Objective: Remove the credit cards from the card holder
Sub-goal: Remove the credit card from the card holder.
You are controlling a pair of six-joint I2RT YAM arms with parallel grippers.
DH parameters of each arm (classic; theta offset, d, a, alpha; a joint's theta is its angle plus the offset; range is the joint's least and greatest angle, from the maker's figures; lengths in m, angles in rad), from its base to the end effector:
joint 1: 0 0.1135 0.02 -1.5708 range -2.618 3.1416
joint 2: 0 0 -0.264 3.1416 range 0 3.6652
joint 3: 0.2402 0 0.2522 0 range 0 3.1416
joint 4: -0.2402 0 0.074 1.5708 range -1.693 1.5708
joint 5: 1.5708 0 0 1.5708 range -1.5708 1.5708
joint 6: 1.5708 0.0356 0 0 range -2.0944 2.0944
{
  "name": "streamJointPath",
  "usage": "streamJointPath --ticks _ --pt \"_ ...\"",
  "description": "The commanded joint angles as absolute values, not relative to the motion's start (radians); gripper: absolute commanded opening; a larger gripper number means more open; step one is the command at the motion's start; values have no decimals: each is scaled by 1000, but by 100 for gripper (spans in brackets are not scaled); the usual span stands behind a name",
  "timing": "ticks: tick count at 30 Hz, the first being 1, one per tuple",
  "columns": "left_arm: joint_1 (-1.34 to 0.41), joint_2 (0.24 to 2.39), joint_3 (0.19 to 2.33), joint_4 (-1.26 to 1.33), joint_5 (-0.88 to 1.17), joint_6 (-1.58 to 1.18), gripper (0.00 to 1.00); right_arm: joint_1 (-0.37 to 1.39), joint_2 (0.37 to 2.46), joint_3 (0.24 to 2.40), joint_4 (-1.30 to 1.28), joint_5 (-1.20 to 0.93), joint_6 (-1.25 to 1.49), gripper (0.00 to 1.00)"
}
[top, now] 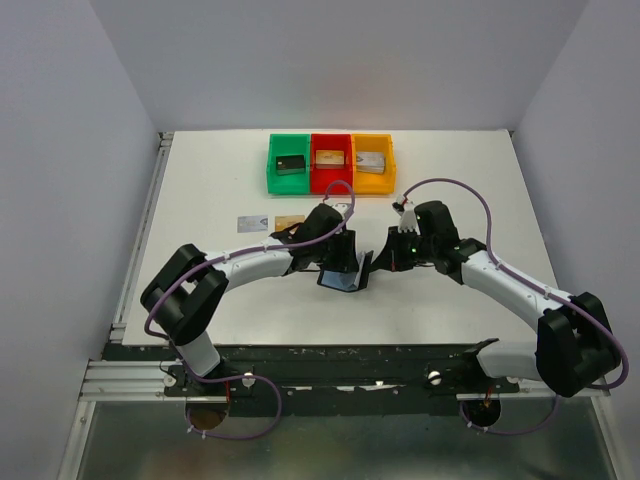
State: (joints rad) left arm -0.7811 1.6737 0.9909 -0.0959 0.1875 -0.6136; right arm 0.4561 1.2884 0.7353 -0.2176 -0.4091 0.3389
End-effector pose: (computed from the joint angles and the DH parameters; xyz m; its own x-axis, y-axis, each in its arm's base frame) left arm 0.2457 -0.2530 0.1915 -0.8603 0.0564 -0.5066 0.3554 0.7788 -0.5169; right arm 0.2298 0.1285 0.2151 -0.8094 -0.0573 -0.5845 -0.4148 0.7603 0.4999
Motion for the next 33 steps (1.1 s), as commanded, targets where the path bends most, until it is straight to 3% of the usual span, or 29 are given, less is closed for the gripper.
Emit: streamJointPath --ticks 1,7,33 --pt "-784 1640 979 -112 141 -609 54 449 1298 742 -225 -385 313 0" --pt "-785 1635 979 -121 133 -592 53 449 1305 744 -227 -377 311 0" --pt "-818 1612 1022 -164 100 -546 64 449 1350 747 -233 -341 311 0"
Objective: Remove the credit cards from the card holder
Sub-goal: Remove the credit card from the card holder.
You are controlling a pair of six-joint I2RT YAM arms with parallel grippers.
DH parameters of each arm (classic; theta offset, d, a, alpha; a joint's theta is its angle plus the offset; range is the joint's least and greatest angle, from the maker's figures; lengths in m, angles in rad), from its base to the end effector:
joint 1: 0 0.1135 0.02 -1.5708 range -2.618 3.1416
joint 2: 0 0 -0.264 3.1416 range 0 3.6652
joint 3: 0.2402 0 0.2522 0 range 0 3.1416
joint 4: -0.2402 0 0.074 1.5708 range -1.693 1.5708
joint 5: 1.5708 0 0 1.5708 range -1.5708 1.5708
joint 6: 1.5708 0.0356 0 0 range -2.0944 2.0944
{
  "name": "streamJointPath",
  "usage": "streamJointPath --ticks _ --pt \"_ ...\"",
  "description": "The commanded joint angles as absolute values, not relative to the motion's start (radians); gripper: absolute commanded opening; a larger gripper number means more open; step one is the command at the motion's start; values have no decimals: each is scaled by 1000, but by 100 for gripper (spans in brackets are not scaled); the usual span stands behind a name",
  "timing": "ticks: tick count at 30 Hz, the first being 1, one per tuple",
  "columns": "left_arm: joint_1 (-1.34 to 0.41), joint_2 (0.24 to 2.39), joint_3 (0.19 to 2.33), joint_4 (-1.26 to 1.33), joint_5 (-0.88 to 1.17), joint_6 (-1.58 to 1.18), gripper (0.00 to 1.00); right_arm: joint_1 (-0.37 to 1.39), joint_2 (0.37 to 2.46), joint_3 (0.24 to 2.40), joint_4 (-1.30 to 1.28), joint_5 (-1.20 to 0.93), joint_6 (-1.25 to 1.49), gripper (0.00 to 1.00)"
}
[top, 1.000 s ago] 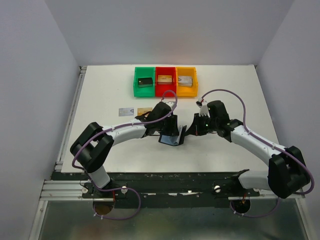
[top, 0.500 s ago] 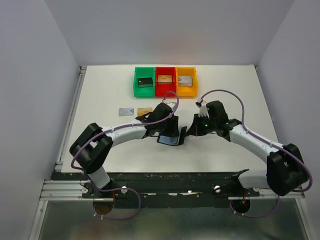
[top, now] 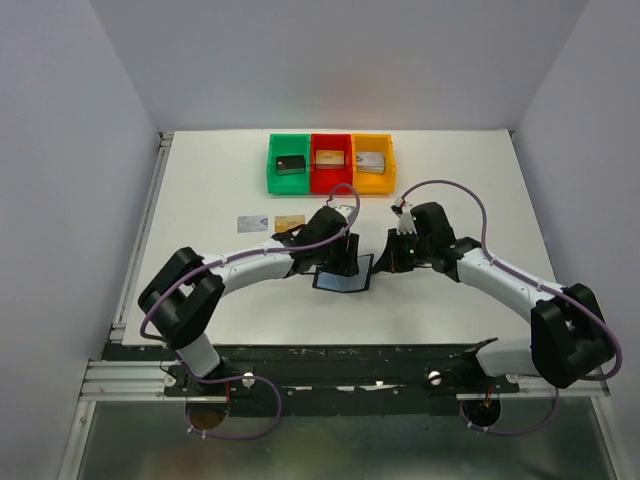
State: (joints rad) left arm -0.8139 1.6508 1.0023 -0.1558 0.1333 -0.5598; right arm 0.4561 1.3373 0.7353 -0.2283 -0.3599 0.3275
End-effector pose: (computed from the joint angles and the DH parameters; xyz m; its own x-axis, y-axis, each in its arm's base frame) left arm 0.2358 -0.2565 0.1978 -0.8354 0.1179 -0.5369 0.4015 0.7980 -0.4494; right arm 0.2344 0.1289 0.2019 -0.8287 -0.0712 -0.5552 -0.3791 0.8011 0.4632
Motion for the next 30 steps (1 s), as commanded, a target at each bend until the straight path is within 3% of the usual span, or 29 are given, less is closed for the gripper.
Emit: streamJointPath --ticks 1,19,24,30 --pt "-819 1612 1020 -164 97 -546 64 449 1351 747 -235 -342 310 0" --pt "-790 1583 970 -258 -80 -584 55 449 1371 779 -310 -226 302 1" --pt "-787 1578 954 -256 -84 -597 56 449 1393 813 -351 -176 299 22" --pt "-785 1540 946 -270 -104 -603 57 449 1388 848 -411 -124 307 41"
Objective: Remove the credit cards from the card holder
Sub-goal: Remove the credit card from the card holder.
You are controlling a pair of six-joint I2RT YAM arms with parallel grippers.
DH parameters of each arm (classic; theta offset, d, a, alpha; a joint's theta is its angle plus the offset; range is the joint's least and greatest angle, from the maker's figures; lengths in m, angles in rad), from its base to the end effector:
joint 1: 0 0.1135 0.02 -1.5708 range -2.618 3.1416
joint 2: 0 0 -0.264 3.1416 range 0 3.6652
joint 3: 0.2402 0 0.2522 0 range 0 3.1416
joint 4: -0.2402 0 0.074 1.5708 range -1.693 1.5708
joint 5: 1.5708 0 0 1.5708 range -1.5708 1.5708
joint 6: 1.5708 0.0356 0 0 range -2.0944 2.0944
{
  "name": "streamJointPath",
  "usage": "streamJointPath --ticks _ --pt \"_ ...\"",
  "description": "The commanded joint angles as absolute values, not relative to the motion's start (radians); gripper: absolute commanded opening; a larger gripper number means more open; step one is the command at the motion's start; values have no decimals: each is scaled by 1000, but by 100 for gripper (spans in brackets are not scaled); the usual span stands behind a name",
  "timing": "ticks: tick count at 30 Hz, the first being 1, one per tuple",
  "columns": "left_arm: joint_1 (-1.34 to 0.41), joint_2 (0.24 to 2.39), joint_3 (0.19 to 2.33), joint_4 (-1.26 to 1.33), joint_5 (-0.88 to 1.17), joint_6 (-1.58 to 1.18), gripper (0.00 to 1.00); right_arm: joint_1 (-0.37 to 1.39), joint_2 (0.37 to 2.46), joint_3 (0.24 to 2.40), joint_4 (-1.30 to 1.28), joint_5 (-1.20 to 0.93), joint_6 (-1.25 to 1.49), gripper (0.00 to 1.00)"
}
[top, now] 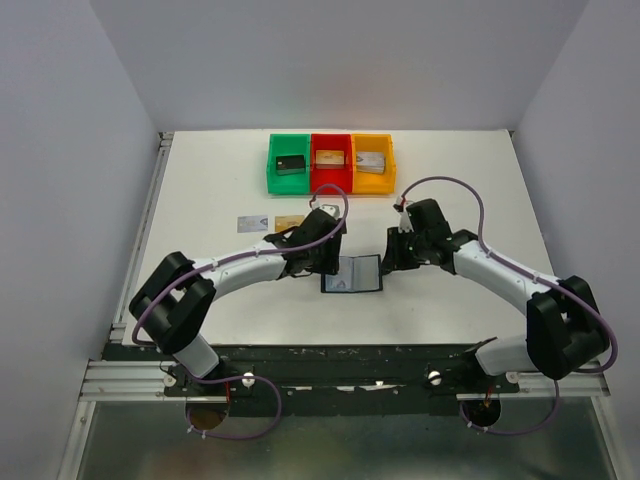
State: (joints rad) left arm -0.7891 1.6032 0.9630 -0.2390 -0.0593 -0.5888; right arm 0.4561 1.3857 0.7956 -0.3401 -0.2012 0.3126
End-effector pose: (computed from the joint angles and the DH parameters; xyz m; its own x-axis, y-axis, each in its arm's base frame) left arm 0.2345 -0.2332 0.1948 -0.8299 0.0492 -0.5557 0.2657 0.9107 -0.3162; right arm 0.2423 0.1268 0.1992 -0.8506 -0.0817 -0.5194 -0.2913 0.8956 0.3363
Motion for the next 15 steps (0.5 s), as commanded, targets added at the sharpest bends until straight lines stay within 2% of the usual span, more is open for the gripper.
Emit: streamJointPath --ticks 1,5,7,10,12,15 --pt "-785 1523 945 -273 -109 -603 58 449 1382 865 -440 -98 307 42" --pt "-778 1438 916 -253 -107 -600 58 453 1312 907 -514 -5 311 45" --pt "-762 1407 888 -195 -45 -598 57 453 1266 910 -499 -17 314 45" --pt "-730 1404 856 -56 130 -604 54 453 1226 841 -332 -223 330 45" --pt "-715 1425 850 20 202 -621 46 454 1241 790 -200 -371 385 44" --pt "-697 1468 851 64 247 -643 16 453 1333 778 -97 -536 471 33"
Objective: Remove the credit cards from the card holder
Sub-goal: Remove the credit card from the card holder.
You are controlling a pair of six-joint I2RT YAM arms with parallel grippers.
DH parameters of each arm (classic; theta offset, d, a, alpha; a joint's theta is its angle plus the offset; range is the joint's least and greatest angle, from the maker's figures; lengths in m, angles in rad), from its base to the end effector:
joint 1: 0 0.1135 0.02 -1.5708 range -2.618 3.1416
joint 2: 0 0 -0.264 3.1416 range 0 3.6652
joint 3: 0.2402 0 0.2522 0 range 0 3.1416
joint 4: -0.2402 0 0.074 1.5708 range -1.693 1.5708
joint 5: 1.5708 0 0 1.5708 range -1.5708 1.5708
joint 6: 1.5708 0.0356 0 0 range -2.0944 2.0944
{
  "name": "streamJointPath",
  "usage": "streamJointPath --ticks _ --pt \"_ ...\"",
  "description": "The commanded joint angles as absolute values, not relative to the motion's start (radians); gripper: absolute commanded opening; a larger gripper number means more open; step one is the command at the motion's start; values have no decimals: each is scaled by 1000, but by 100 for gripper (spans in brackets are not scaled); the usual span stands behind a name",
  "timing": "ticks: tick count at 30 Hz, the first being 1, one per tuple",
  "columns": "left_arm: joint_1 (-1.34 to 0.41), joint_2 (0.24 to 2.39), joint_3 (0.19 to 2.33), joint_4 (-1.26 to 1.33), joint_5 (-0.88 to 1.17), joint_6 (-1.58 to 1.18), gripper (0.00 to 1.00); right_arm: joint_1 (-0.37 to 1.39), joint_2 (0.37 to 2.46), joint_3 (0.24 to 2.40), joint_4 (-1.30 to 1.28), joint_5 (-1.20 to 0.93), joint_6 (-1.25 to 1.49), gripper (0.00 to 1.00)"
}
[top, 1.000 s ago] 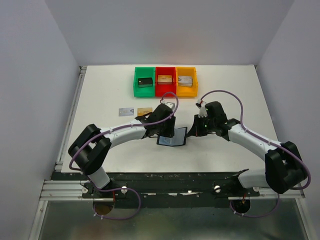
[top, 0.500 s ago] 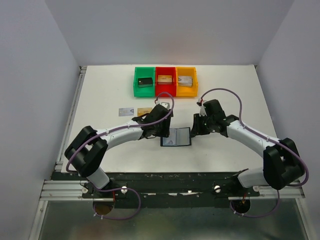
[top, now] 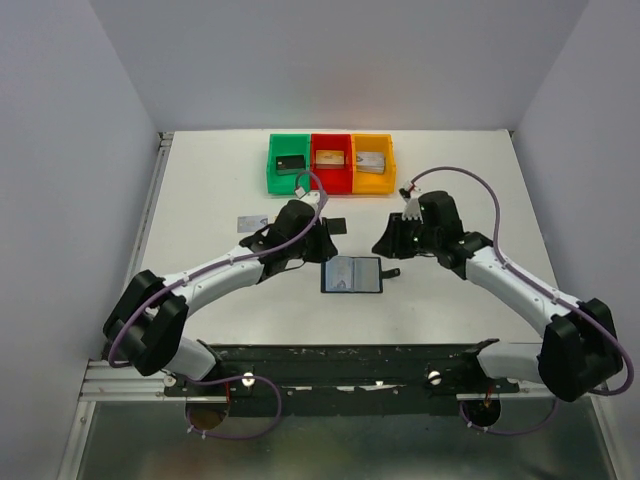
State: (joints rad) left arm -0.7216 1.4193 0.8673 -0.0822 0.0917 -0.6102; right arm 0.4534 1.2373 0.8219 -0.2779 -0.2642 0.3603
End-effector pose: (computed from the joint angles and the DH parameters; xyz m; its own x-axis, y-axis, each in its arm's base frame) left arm 0.2294 -0.2062 0.2323 -0.7732 -0.0797 -0.6291 0.3296 0.7970 -0.5061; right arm 0.2344 0.1245 0.2497 -0.7503 0.0130 -0.6609 -0.3621 0.8284 0.4273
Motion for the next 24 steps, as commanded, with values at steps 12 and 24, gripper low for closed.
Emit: streamJointPath --ticks 12,24 --pt "-678 1604 844 63 204 -667 0 465 1560 704 187 -647 621 37" --pt "-678 1644 841 17 141 -669 0 476 1686 739 189 -617 637 41"
